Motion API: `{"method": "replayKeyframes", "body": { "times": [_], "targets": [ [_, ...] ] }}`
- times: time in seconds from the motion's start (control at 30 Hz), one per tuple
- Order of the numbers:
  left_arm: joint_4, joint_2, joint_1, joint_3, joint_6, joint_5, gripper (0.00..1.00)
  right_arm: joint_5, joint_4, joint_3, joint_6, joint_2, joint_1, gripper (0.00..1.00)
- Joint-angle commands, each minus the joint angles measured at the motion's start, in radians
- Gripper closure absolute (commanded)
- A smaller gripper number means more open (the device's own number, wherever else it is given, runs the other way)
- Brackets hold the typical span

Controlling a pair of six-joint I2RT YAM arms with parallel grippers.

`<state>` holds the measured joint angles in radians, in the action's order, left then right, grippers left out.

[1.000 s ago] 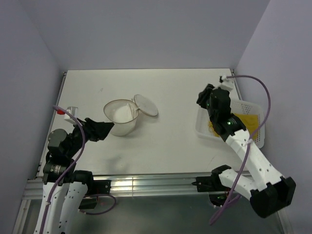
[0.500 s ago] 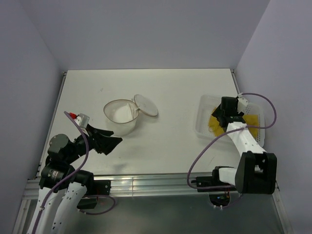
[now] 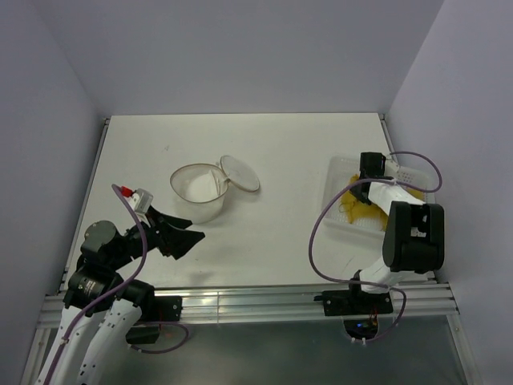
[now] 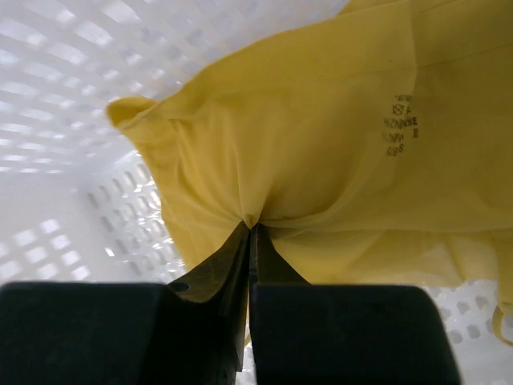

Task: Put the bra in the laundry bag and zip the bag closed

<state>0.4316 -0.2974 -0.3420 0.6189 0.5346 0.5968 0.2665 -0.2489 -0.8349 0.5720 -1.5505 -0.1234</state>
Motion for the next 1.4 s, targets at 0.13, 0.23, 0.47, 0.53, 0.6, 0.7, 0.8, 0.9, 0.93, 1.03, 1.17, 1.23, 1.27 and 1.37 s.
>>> {"method": "replayKeyframes", "body": {
  "times": [0.13, 0.23, 0.47, 0.53, 0.6, 0.7, 0.8, 0.9, 0.93, 1.03, 1.17, 1.23, 1.27, 1.37],
  "targets": [
    [-0.022, -0.014, -0.002, -0.001, -0.015, -0.003, 0.21, 0.051, 0.091, 0.077, 0.015, 0.301, -0.005, 1.0],
    [-0.022, -0.023, 0.008, -0.001, -0.015, -0.008, 0.21, 0.027, 0.111, 0.105, 0.016, 0.498, 0.022, 1.0],
    [-0.022, -0.042, 0.04, -0.002, -0.015, -0.006, 0.21, -0.062, 0.125, -0.093, -0.067, 0.756, 0.209, 1.0],
    [-0.022, -0.048, 0.051, -0.002, -0.015, -0.005, 0.21, -0.148, 0.106, -0.217, -0.089, 0.707, 0.244, 1.0],
    [-0.019, -0.055, 0.061, -0.002, -0.013, -0.008, 0.21, -0.212, 0.096, -0.294, -0.124, 0.664, 0.284, 1.0],
    [-0.019, -0.063, 0.073, -0.002, -0.013, -0.009, 0.21, -0.361, 0.033, -0.435, -0.176, 0.566, 0.338, 1.0],
    [-0.016, -0.074, 0.086, -0.002, -0.013, -0.011, 0.21, -0.423, -0.038, -0.463, -0.227, 0.478, 0.408, 1.0],
    [-0.014, -0.089, 0.089, -0.001, -0.013, -0.008, 0.21, -0.406, -0.049, -0.339, -0.235, 0.471, 0.468, 1.0],
    [-0.014, -0.094, 0.089, -0.001, -0.015, -0.008, 0.21, -0.382, -0.043, -0.298, -0.227, 0.493, 0.481, 1.0],
    [-0.014, -0.115, 0.089, 0.002, -0.019, 0.006, 0.21, -0.313, -0.001, -0.1, -0.193, 0.579, 0.501, 1.0],
    [-0.039, -0.157, 0.089, 0.016, -0.027, 0.018, 0.2, -0.391, -0.033, 0.071, -0.169, 0.638, 0.513, 0.4],
    [-0.057, -0.193, 0.087, 0.028, -0.019, 0.018, 0.2, -0.32, -0.097, 0.111, -0.167, 0.67, 0.531, 0.29],
    [-0.083, -0.209, 0.087, 0.039, -0.012, 0.02, 0.2, -0.311, -0.101, 0.129, -0.164, 0.691, 0.541, 0.28],
    [-0.161, -0.265, 0.058, 0.05, 0.044, 0.012, 0.22, -0.322, -0.086, 0.175, -0.141, 0.777, 0.544, 0.29]
  ]
}}
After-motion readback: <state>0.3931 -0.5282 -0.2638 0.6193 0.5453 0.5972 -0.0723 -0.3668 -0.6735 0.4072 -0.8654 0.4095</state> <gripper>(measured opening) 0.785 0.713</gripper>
